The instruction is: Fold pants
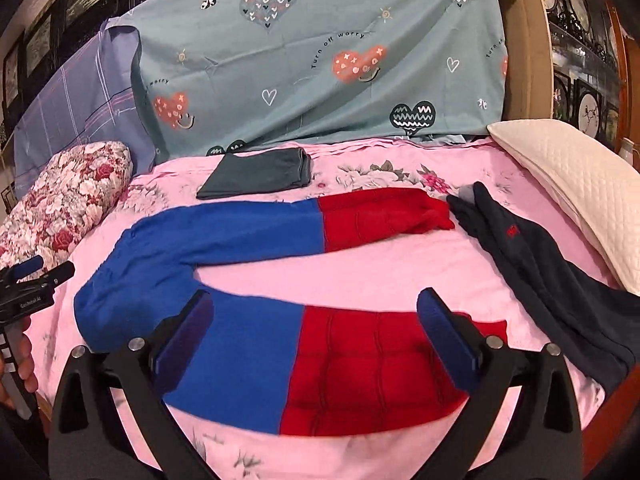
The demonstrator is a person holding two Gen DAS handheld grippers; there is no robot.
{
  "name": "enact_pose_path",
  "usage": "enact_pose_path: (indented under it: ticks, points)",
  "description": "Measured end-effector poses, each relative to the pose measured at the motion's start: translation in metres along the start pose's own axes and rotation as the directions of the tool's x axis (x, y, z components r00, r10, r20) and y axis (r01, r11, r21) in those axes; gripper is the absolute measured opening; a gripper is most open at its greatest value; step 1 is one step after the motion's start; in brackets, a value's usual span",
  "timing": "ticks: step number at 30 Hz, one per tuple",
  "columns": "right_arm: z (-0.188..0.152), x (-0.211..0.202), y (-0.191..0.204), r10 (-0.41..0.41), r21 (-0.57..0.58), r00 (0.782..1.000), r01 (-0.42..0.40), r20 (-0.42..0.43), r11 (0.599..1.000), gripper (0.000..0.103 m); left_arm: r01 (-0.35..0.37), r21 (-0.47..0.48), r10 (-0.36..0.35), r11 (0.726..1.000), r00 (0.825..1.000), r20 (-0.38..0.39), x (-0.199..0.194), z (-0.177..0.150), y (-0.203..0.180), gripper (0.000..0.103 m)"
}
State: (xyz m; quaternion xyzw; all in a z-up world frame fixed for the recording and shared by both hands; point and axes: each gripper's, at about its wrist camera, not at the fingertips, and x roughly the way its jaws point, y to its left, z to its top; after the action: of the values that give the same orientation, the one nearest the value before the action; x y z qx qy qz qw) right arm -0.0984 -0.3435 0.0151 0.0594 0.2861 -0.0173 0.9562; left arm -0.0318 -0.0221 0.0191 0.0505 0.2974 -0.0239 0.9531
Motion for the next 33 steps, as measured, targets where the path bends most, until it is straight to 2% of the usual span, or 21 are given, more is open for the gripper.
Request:
enact_pose_path:
  ticks: [4, 7, 10, 12, 14, 16, 19, 22, 23, 24, 26, 27, 29, 30, 31, 32, 33]
  points:
    - [-0.011, 0.0, 0.005, 0.006, -0.014, 0.999, -0.006, -0.042, 1.0, 0.102, 0.011, -0.012, -0.012, 1.0, 1.0, -0.021, -0.002, -0.006, 0.006, 0.101]
    - [-0.006, 0.0, 0.011, 0.007, -0.047, 0.999, -0.009, -0.049, 0.999, 0.102, 0.002, -0.025, -0.004, 1.0, 0.999, -0.042, 0.008, 0.0, 0.018, 0.101]
    - [0.013, 0.008, 0.021, 0.013, -0.093, 0.999, -0.017, -0.047, 0.996, 0.102, 0.028, -0.067, -0.032, 0.997, 0.997, -0.066, 0.035, 0.022, 0.046, 0.101]
    - [0.029, 0.027, 0.027, 0.042, -0.104, 0.996, -0.05, -0.083, 0.993, 0.102, 0.046, -0.12, -0.056, 0.992, 0.995, -0.088, 0.068, 0.042, 0.071, 0.101]
    - [0.054, 0.061, 0.034, 0.105, -0.1, 0.985, -0.119, -0.135, 0.988, 0.102, 0.057, -0.168, -0.085, 0.984, 0.984, -0.16, 0.115, 0.059, 0.095, 0.101]
    - [0.075, 0.104, 0.043, 0.132, -0.106, 0.97, -0.155, -0.203, 0.982, 0.102, 0.037, -0.169, -0.075, 0.985, 0.972, -0.221, 0.157, 0.069, 0.105, 0.101]
    - [0.105, 0.177, 0.055, 0.171, -0.123, 0.944, -0.212, -0.282, 0.969, 0.102, -0.004, -0.125, -0.032, 0.992, 0.958, -0.286, 0.208, 0.076, 0.108, 0.1]
    - [0.128, 0.249, 0.063, 0.164, -0.175, 0.921, -0.237, -0.354, 0.955, 0.101, -0.013, -0.078, -0.013, 0.997, 0.946, -0.325, 0.248, 0.079, 0.108, 0.097]
    - [0.132, 0.274, 0.068, 0.168, -0.201, 0.906, -0.261, -0.388, 0.944, 0.098, -0.002, -0.073, -0.023, 0.997, 0.938, -0.345, 0.26, 0.079, 0.109, 0.094]
    - [0.134, 0.287, 0.072, 0.164, -0.223, 0.901, -0.27, -0.402, 0.937, 0.098, 0.008, -0.064, -0.031, 0.998, 0.931, -0.364, 0.27, 0.079, 0.109, 0.091]
    - [0.135, 0.317, 0.088, 0.18, -0.275, 0.87, -0.331, -0.459, 0.902, 0.094, 0.023, -0.055, -0.043, 0.998, 0.915, -0.401, 0.287, 0.075, 0.109, 0.083]
    - [0.134, 0.331, 0.099, 0.179, -0.312, 0.856, -0.36, -0.484, 0.879, 0.093, 0.03, -0.053, -0.048, 0.998, 0.916, -0.398, 0.292, 0.074, 0.109, 0.082]
    - [0.13, 0.349, 0.115, 0.144, -0.386, 0.854, -0.368, -0.499, 0.846, 0.08, 0.046, -0.025, -0.052, 0.999, 0.917, -0.395, 0.296, 0.076, 0.102, 0.073]
    - [0.128, 0.358, 0.121, 0.141, -0.403, 0.847, -0.382, -0.512, 0.832, 0.077, 0.059, -0.02, -0.062, 0.998, 0.916, -0.396, 0.298, 0.076, 0.099, 0.069]
    - [0.124, 0.369, 0.126, 0.141, -0.402, 0.831, -0.4, -0.538, 0.823, 0.067, 0.079, -0.02, -0.08, 0.997, 0.913, -0.401, 0.3, 0.076, 0.095, 0.059]
    - [0.121, 0.378, 0.128, 0.137, -0.394, 0.815, -0.41, -0.563, 0.822, 0.047, 0.098, -0.019, -0.097, 0.995, 0.911, -0.401, 0.302, 0.076, 0.092, 0.046]
    - [0.118, 0.385, 0.129, 0.137, -0.38, 0.797, -0.422, -0.589, 0.823, 0.045, 0.113, -0.015, -0.109, 0.994, 0.91, -0.399, 0.302, 0.076, 0.09, 0.041]
